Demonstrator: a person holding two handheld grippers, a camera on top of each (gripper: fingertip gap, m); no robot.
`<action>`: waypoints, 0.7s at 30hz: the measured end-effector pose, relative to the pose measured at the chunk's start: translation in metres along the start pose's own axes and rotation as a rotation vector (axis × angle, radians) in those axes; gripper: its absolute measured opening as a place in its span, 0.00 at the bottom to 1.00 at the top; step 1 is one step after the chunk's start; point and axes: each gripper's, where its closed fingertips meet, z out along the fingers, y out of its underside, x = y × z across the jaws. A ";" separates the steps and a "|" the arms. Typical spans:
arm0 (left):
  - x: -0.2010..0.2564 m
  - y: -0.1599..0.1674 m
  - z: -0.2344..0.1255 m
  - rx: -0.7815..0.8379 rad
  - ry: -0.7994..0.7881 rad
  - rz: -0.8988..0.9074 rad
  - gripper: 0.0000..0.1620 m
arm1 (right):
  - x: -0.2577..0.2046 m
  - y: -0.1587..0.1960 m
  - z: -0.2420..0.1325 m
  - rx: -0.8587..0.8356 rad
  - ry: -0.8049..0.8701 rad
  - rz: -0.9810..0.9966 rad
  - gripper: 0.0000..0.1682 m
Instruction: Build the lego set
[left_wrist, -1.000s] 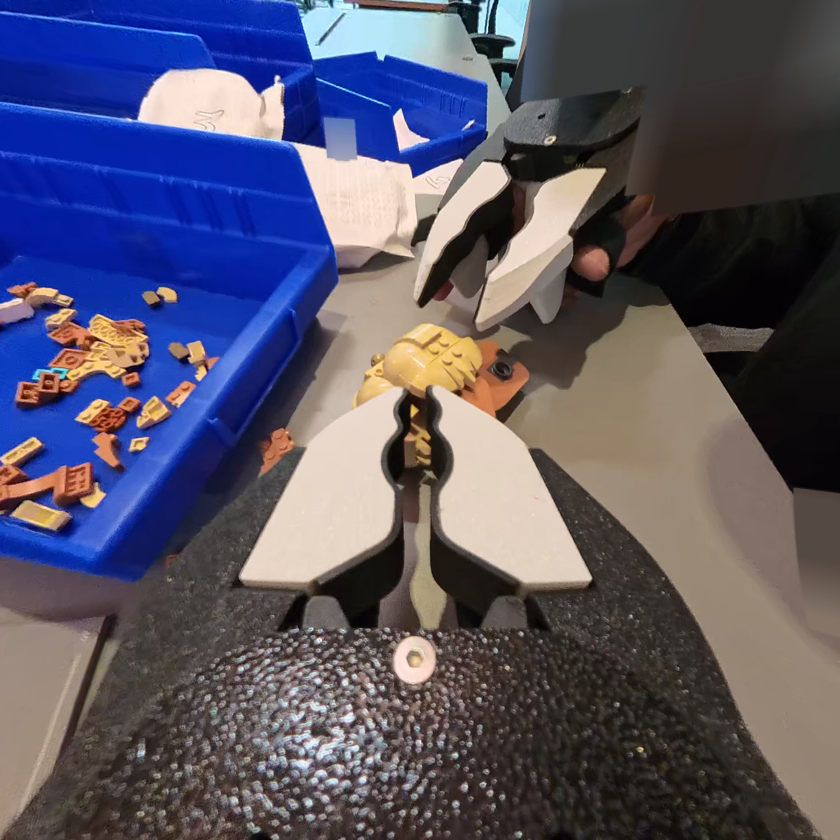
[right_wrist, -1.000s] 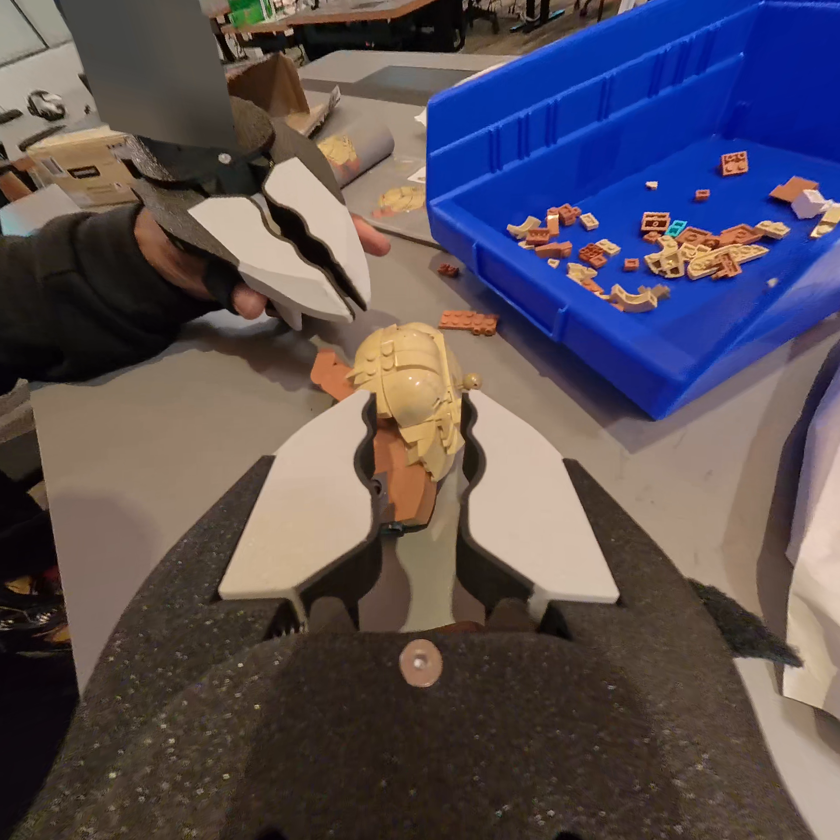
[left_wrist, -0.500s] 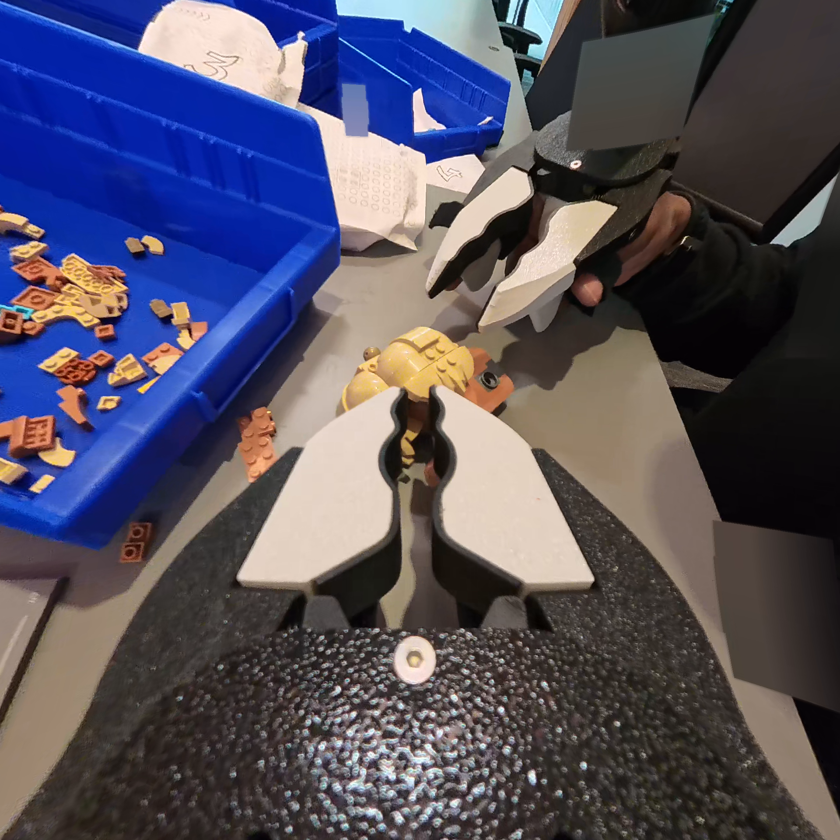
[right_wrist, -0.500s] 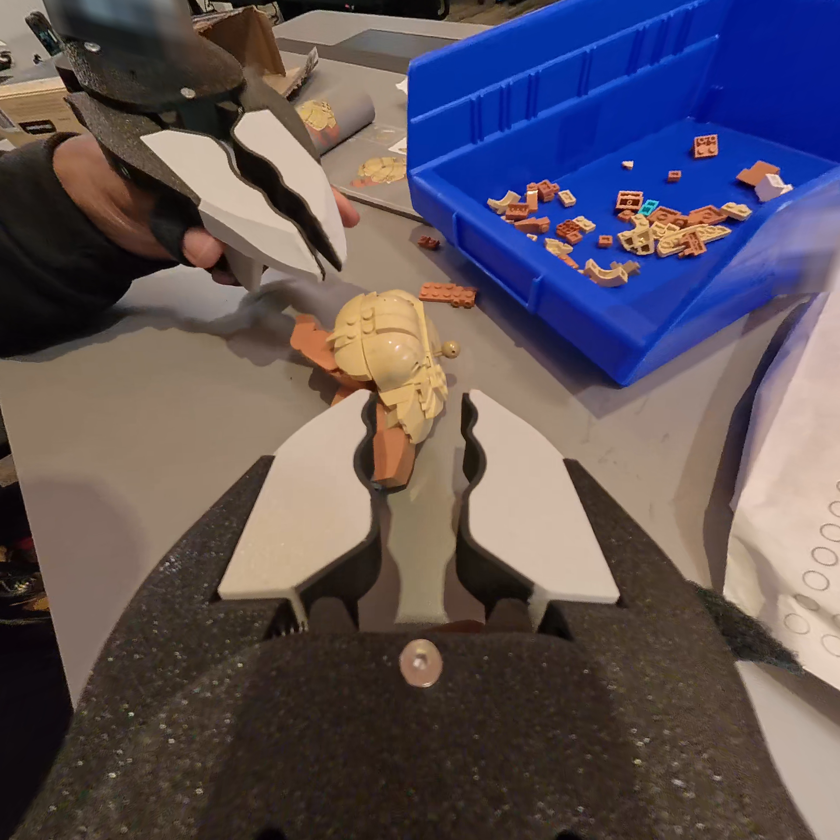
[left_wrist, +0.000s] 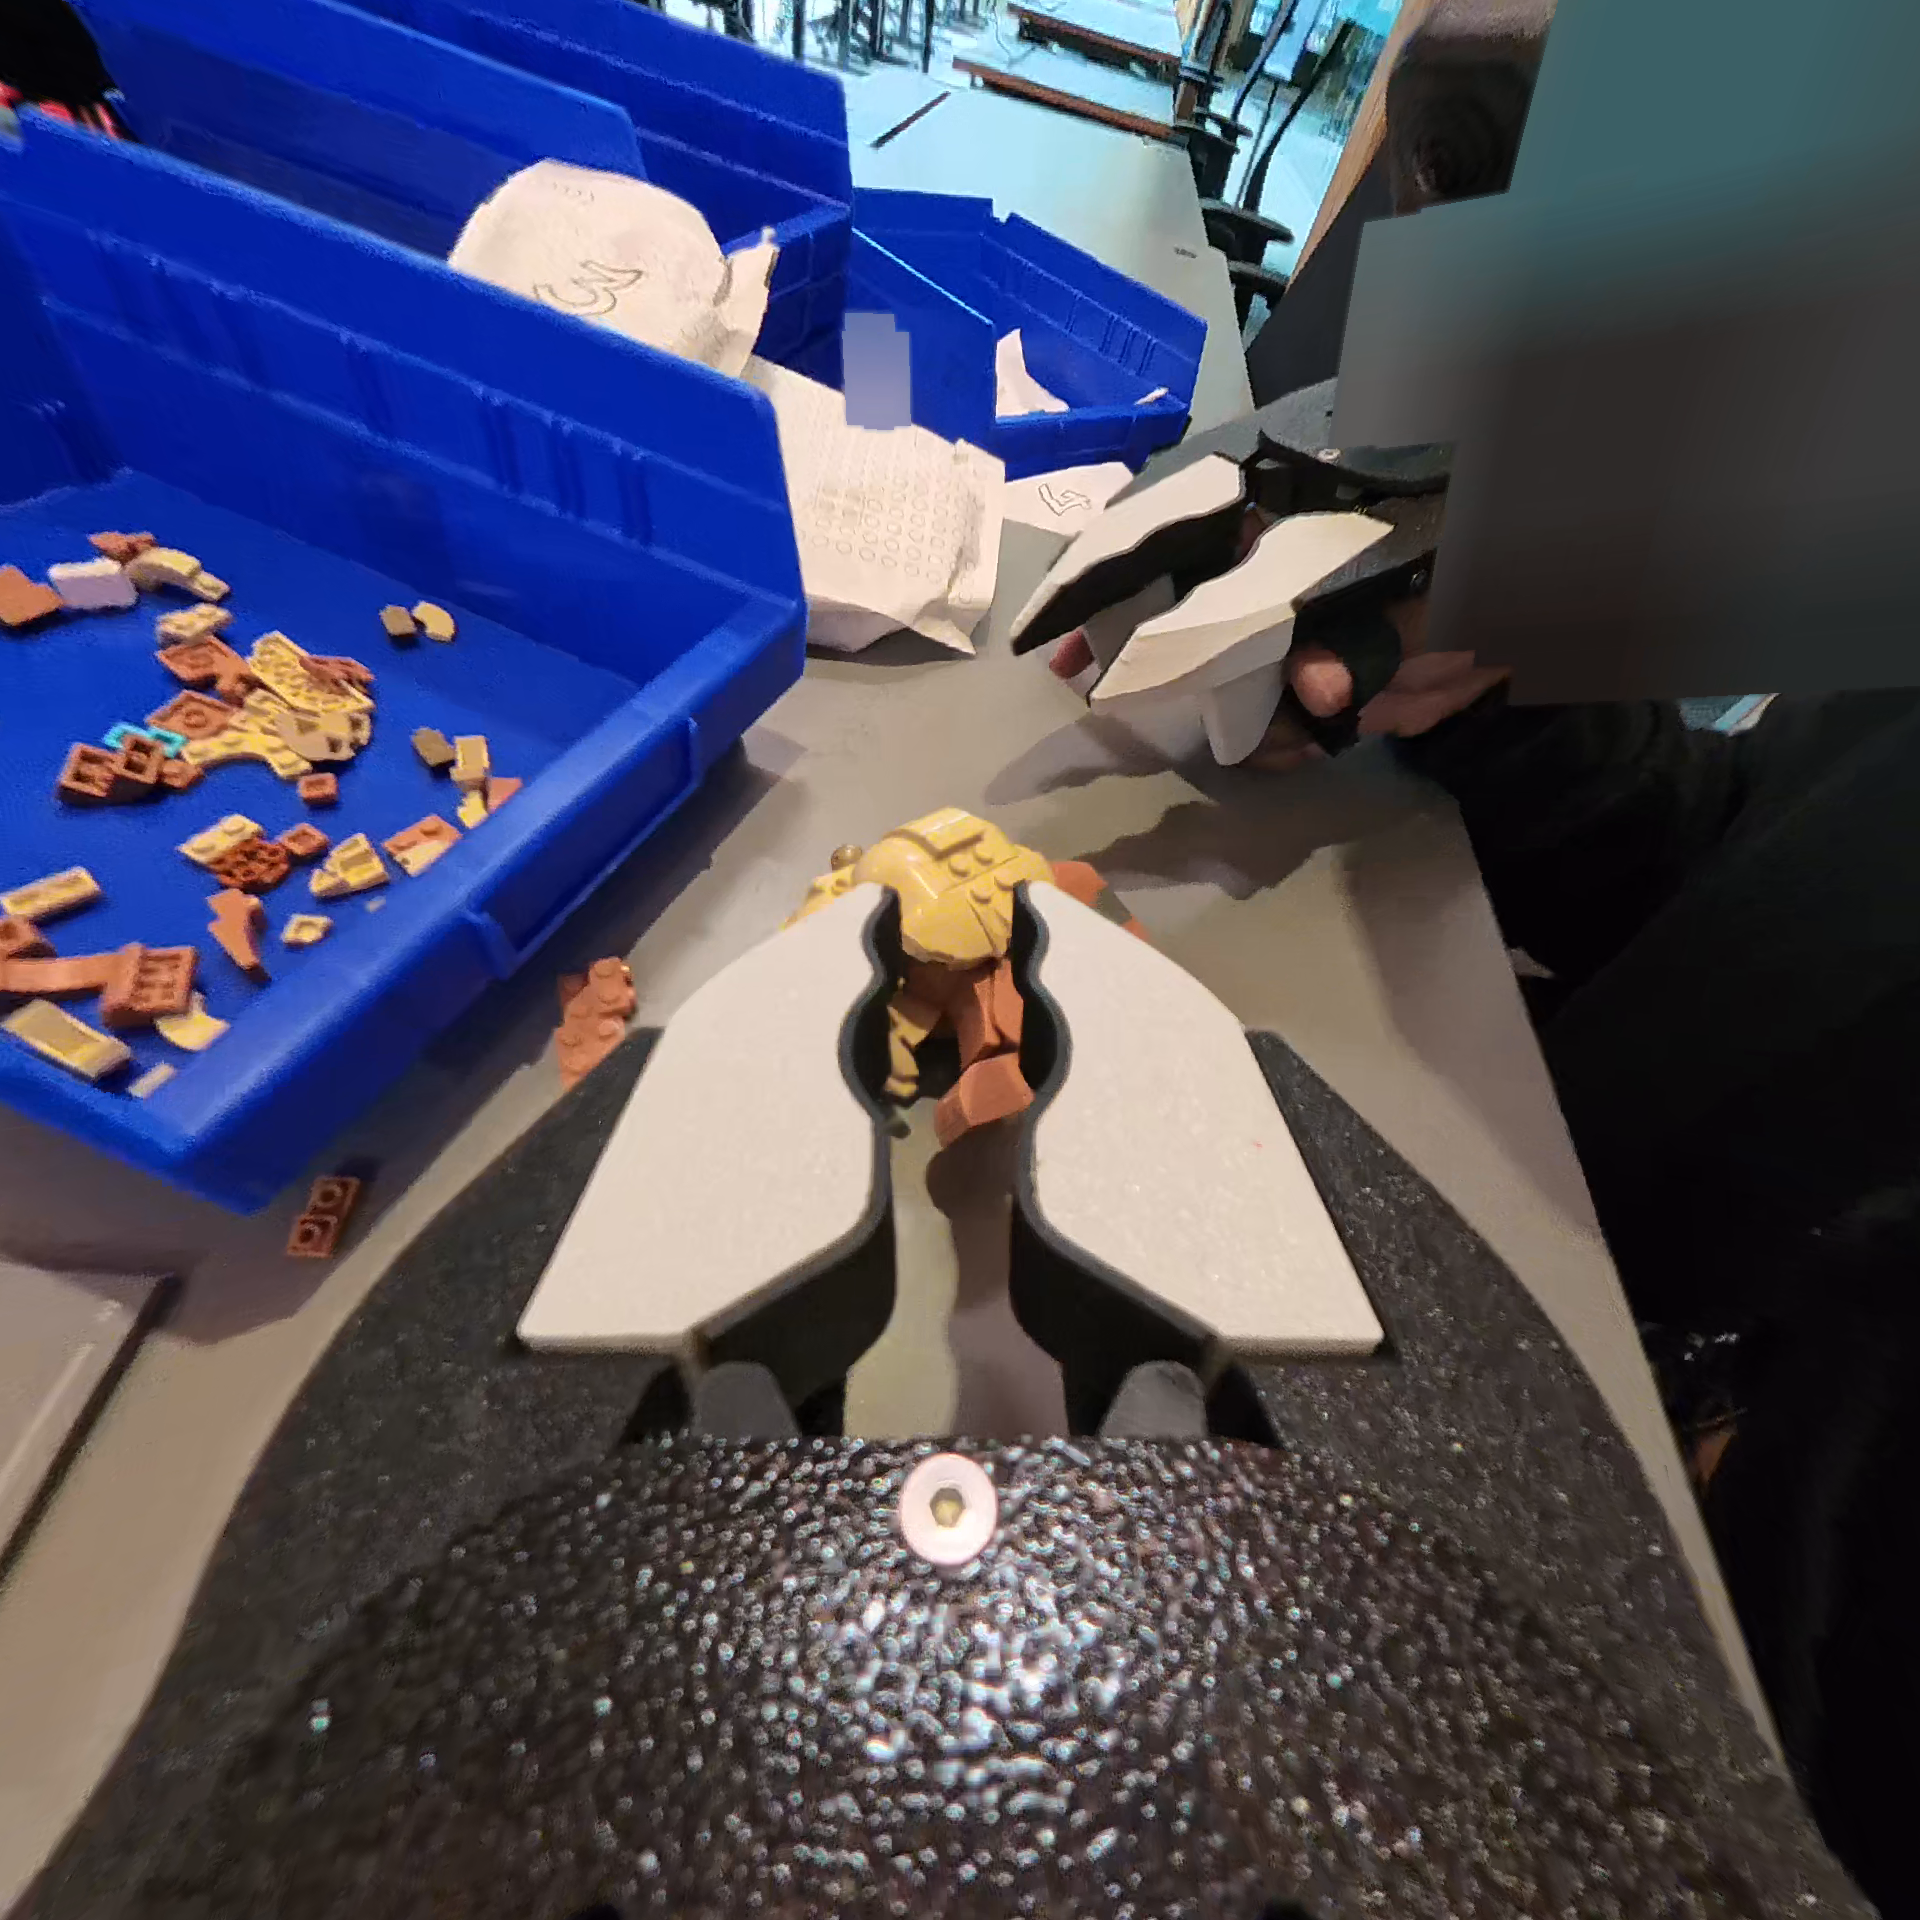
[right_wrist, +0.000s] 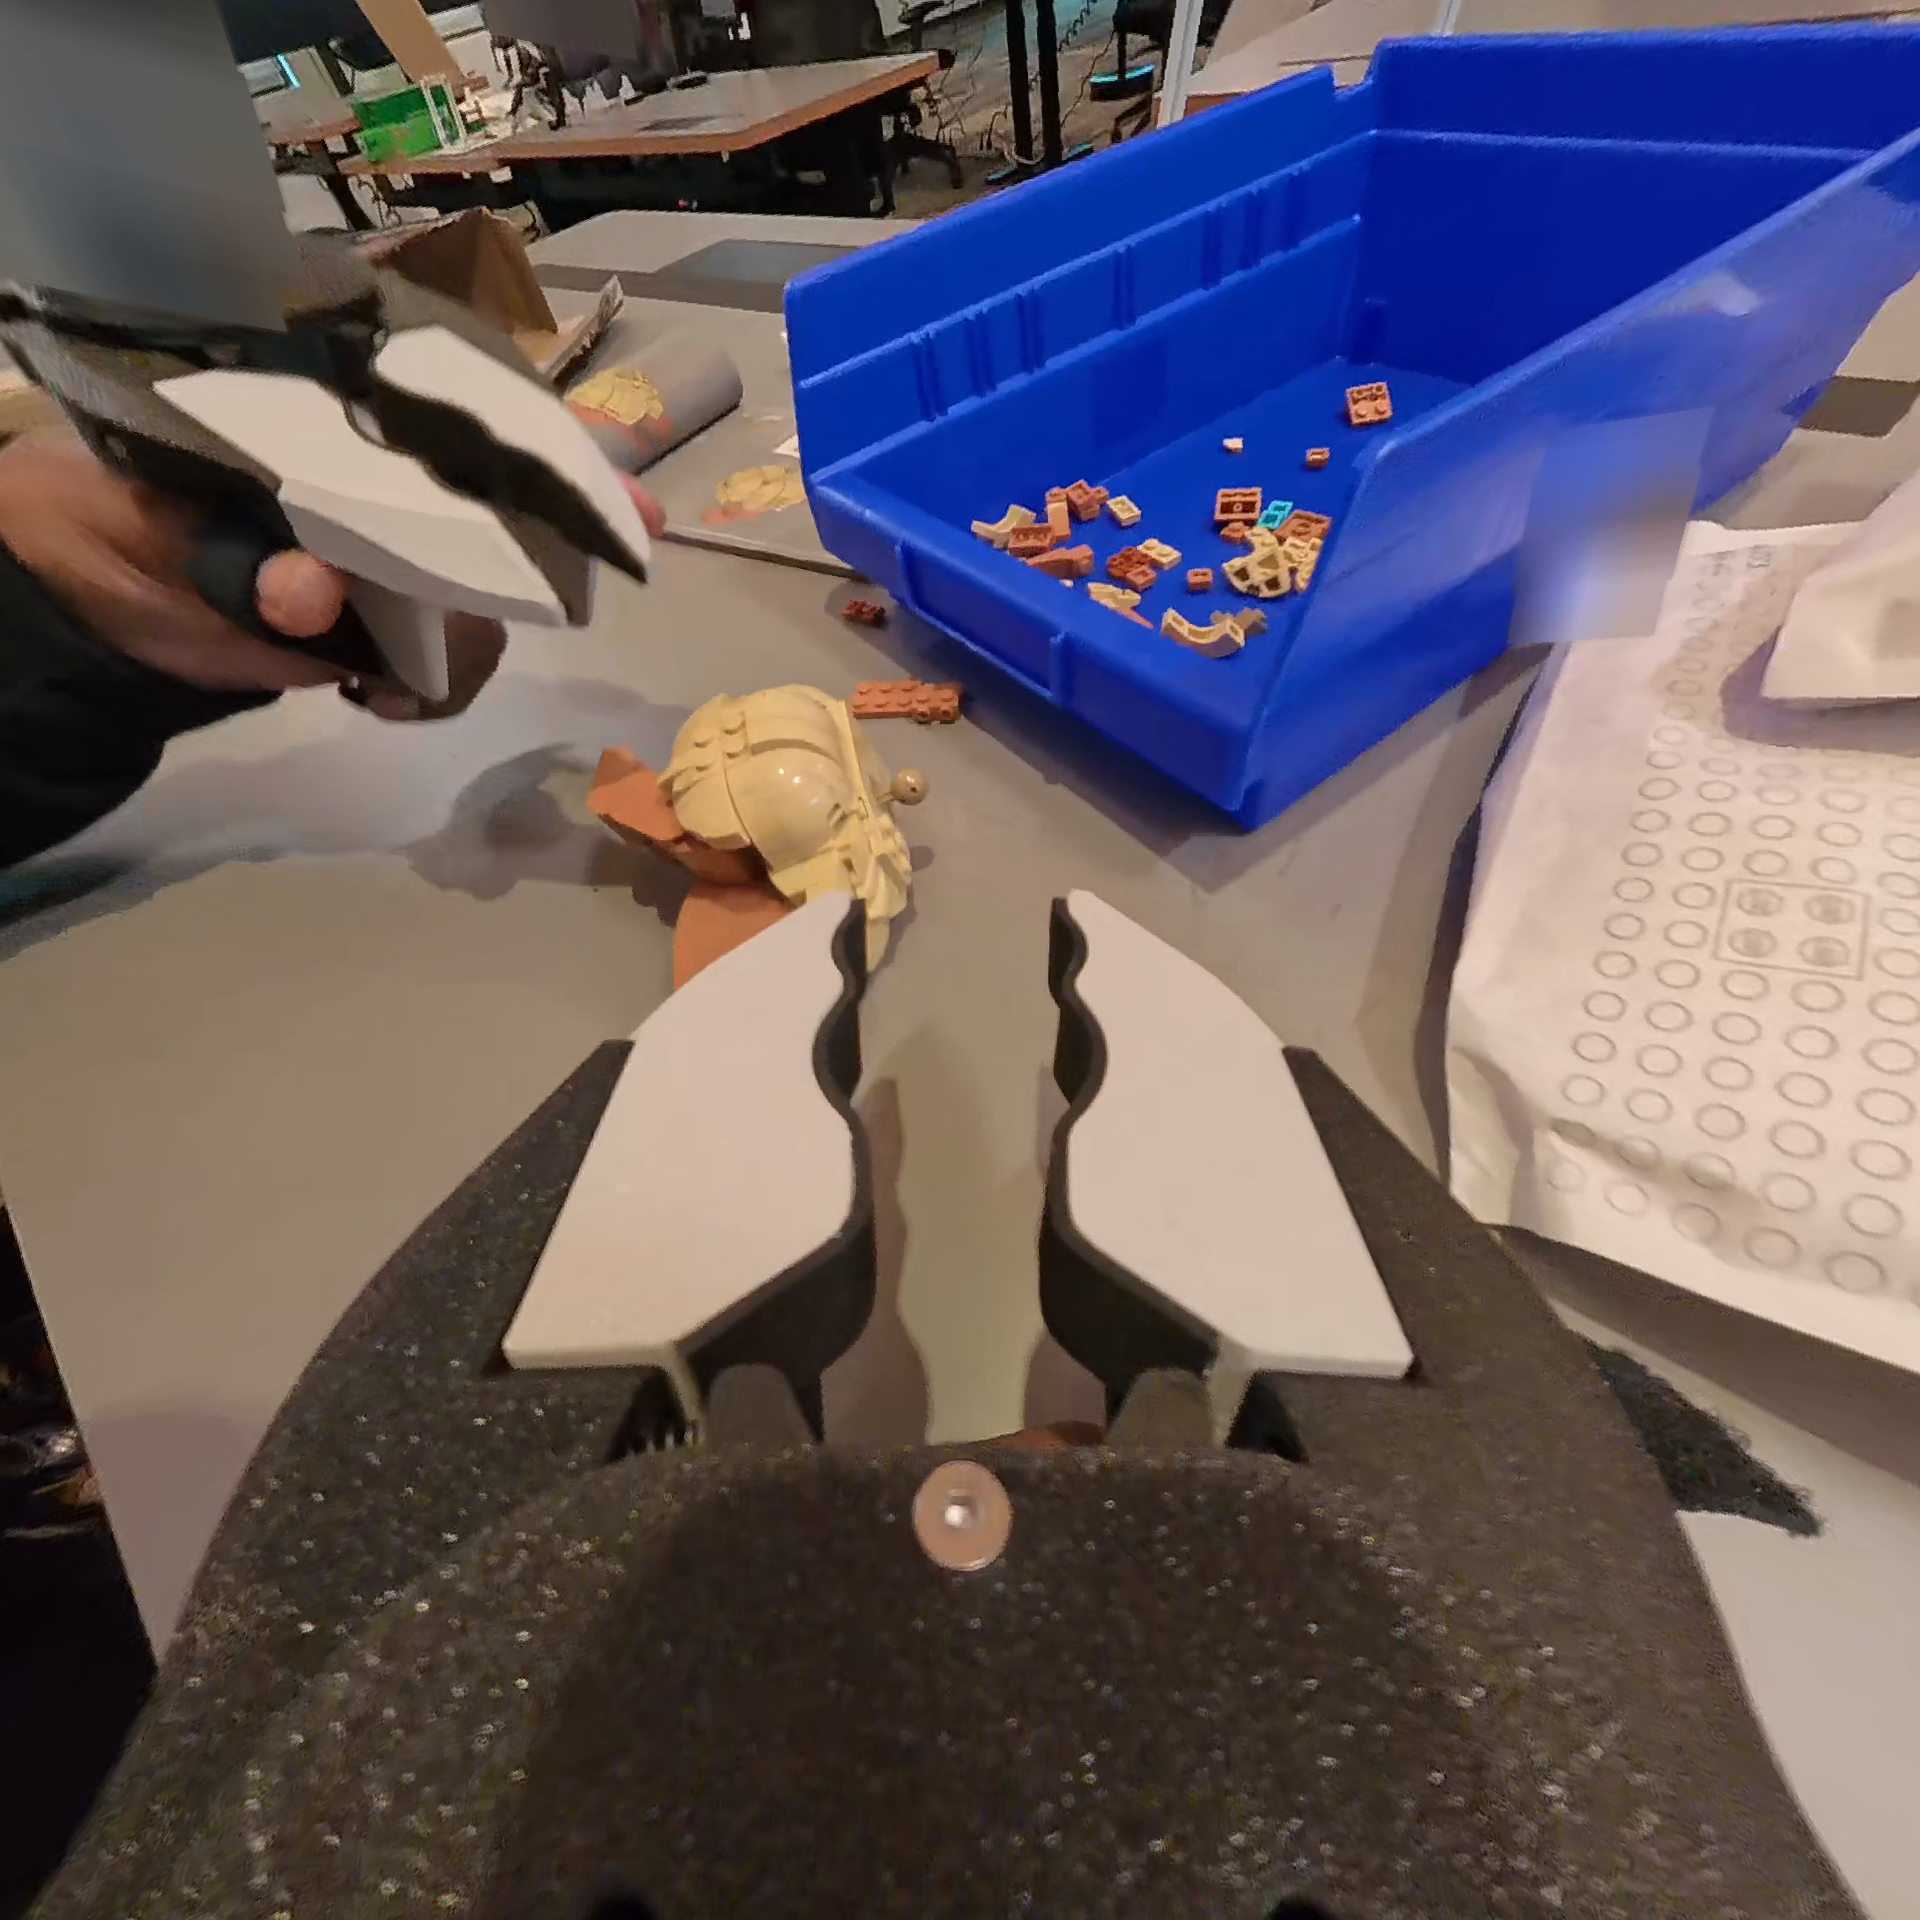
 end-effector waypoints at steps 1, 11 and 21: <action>-0.001 -0.003 0.000 -0.016 -0.001 0.034 0.14 | 0.000 0.002 -0.003 -0.006 -0.006 -0.009 0.20; -0.005 -0.008 0.027 -0.225 0.202 -0.050 0.21 | 0.002 0.002 -0.018 0.020 -0.119 0.073 0.19; -0.010 0.005 0.016 -0.116 0.149 -0.286 0.21 | -0.003 0.007 0.008 -0.122 -0.252 0.227 0.21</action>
